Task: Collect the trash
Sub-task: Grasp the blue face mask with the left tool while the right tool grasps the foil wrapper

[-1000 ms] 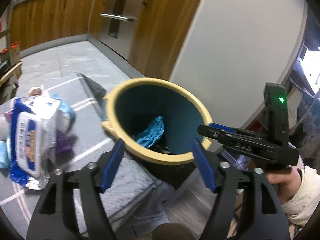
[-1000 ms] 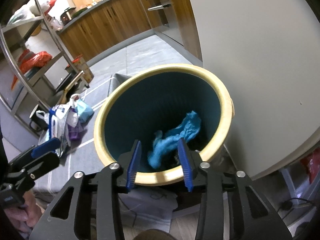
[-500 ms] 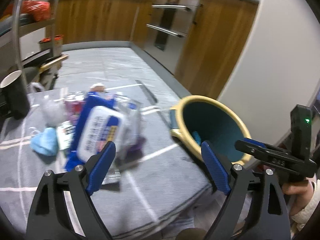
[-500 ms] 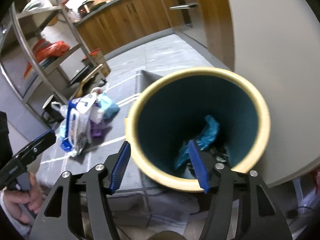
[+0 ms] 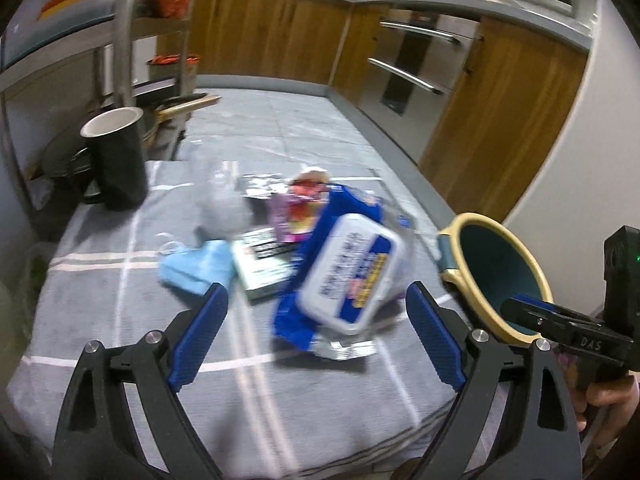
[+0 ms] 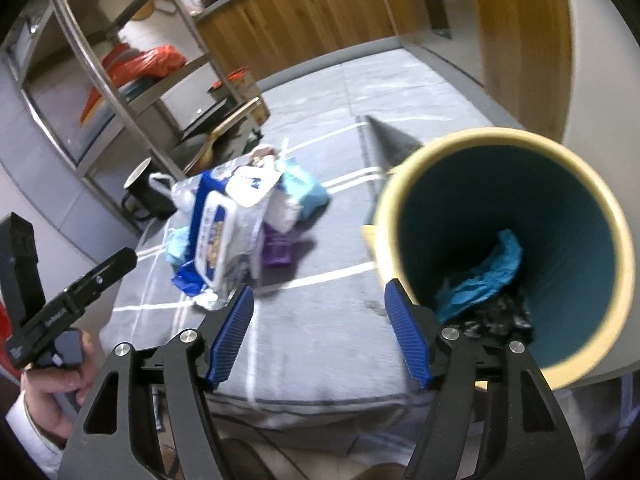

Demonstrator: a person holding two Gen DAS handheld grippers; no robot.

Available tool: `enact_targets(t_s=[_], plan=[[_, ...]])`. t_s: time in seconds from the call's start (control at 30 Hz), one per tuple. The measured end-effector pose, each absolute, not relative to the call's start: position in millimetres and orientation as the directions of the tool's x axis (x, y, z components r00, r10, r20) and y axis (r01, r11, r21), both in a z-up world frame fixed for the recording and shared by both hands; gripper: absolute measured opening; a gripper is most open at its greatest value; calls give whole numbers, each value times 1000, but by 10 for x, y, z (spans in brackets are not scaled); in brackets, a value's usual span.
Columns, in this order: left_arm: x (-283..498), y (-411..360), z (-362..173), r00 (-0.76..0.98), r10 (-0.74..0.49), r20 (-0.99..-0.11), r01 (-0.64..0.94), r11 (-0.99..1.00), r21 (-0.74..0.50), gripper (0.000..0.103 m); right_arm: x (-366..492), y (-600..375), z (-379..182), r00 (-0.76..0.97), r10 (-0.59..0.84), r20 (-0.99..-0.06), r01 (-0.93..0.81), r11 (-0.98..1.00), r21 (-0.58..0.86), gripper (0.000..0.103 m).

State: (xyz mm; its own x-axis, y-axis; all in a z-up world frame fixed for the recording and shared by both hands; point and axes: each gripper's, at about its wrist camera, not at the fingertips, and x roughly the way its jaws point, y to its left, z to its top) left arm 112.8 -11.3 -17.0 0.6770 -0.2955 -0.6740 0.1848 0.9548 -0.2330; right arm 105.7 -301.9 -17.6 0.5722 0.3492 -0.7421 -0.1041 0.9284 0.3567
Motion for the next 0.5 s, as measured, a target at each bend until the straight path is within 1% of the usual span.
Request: enact_targets(t_s=[0.17, 0.33, 0.5], plan=[[1237, 319, -248, 653, -244, -717, 104, 967, -234, 89, 1252, -2740, -251, 540, 396, -743, -109, 908, 405, 70], [1378, 625, -400, 617, -224, -755, 38, 966, -255, 89, 1429, -2477, -342, 514, 409, -754, -110, 903, 415, 70], [1575, 702, -530, 610, -216, -763, 33, 968, -248, 88, 1561, -2400, -433, 509, 402, -761, -94, 905, 415, 70]])
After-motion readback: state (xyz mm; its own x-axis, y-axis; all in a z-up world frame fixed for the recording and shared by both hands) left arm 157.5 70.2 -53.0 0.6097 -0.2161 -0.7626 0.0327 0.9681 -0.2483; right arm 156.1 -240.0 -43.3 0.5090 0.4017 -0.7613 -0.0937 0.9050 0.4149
